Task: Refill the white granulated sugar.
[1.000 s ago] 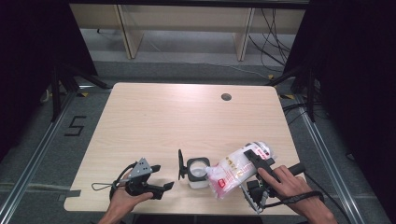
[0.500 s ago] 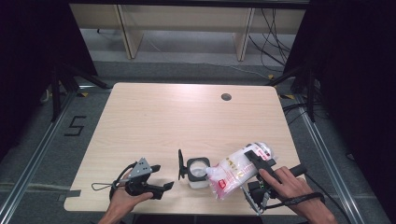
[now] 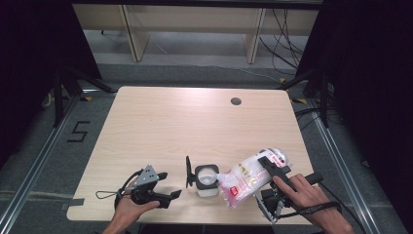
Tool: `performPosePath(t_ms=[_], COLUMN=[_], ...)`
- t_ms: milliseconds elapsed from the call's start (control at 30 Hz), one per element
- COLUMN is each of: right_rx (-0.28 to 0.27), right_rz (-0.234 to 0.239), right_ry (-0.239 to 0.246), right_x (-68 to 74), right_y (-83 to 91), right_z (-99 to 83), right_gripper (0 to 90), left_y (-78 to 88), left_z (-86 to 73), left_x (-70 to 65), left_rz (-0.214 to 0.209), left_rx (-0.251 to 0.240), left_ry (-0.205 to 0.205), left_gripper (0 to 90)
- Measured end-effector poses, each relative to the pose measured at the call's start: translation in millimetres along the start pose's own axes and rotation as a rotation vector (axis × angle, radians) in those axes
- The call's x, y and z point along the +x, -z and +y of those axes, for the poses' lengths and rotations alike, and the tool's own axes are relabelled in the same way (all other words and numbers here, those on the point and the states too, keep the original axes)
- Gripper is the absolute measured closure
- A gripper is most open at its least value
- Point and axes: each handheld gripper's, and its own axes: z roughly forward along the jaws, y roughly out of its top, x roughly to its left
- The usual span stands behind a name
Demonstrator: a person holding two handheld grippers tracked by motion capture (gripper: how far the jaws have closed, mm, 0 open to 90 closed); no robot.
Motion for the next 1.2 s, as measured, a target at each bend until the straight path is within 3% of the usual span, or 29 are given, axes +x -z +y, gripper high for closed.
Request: performPosePath(t_ms=[33, 100, 200, 233, 267, 300, 467, 533, 567, 633, 767, 967, 1000, 1100, 1200], right_rx=[0.006, 0.013, -0.011, -0.009, 0.014, 0.002, -0.016, -0.002, -0.010, -0.009, -0.012, 0.002, -0.007, 0.013, 0.000], right_rz=[0.008, 0.014, 0.001, 0.001, 0.016, 0.015, 0.013, 0.014, 0.013, 0.011, 0.008, 0.017, 0.008, 0.015, 0.006], right_ry=[0.011, -0.014, -0.013, 0.013, -0.021, 0.005, -0.002, -0.031, -0.012, -0.031, -0.002, -0.039, -0.009, -0.028, -0.007], right_x=[-1.0, 0.5, 0.3, -1.8, 0.9, -0.2, -0.8, 0.3, -1.3, -1.0, -4.2, -0.5, -2.6, -1.0, -3.1], right_y=[1.0, 1.8, 0.5, 0.8, 2.6, 1.8, 0.6, 0.3, -1.1, -3.0, -5.1, -2.5, -2.1, 0.5, -0.3], right_z=[1.1, 2.1, 3.0, 3.9, 5.2, 4.4, 6.1, 6.5, 6.0, 5.4, 4.6, 2.3, 2.2, 1.7, 2.0], right_gripper=[42.9, 42.9, 42.9, 42.9, 42.9, 42.9, 42.9, 42.9, 43.0, 43.0, 43.0, 43.0, 43.0, 43.0, 43.0], left_y=[0.2, -0.8, -0.9, -0.6, -0.1, -0.8, -0.7, 0.1, 0.3, 0.1, 0.1, 0.1, -0.1, -1.0, -0.3], left_z=[0.1, -0.2, -0.1, 0.0, 0.1, -0.1, -0.1, 0.3, 0.4, 0.4, 0.4, 0.3, 0.2, -0.2, 0.1], left_x=[0.0, -1.5, -1.8, -1.4, -0.9, -1.9, -1.8, -1.5, -1.5, -1.7, -1.6, -1.2, -1.4, -1.8, -1.6], left_rz=[0.002, -0.011, -0.010, -0.006, 0.001, -0.007, -0.008, -0.006, -0.007, -0.008, -0.009, -0.008, -0.007, -0.008, -0.008], left_rx=[0.004, -0.017, -0.022, -0.018, -0.008, -0.022, -0.019, -0.009, -0.010, -0.015, -0.015, -0.013, -0.017, -0.025, -0.018], left_ry=[-0.001, 0.016, 0.018, 0.015, 0.009, 0.021, 0.017, 0.015, 0.015, 0.020, 0.019, 0.013, 0.013, 0.020, 0.018], left_gripper=[16.7, 16.7, 16.7, 16.7, 16.7, 16.7, 16.7, 16.7, 16.7, 16.7, 16.7, 16.7, 16.7, 16.7, 16.7])
